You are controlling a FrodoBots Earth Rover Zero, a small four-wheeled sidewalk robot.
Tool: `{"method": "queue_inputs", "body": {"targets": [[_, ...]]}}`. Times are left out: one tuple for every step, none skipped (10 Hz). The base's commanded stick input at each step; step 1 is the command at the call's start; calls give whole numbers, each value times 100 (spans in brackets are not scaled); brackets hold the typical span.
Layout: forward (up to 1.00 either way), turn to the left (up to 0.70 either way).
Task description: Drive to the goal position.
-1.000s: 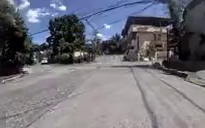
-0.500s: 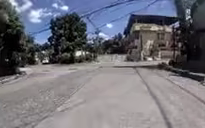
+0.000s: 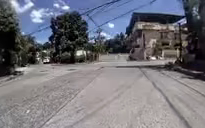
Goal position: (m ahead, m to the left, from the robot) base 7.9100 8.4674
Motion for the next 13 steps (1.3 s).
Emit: {"method": "queue_inputs", "body": {"targets": [[100,40],[100,40],[100,40],[100,40],[100,40],[100,40],[100,40],[100,14],[100,0],[100,0],[100,0],[100,0],[100,0]]}}
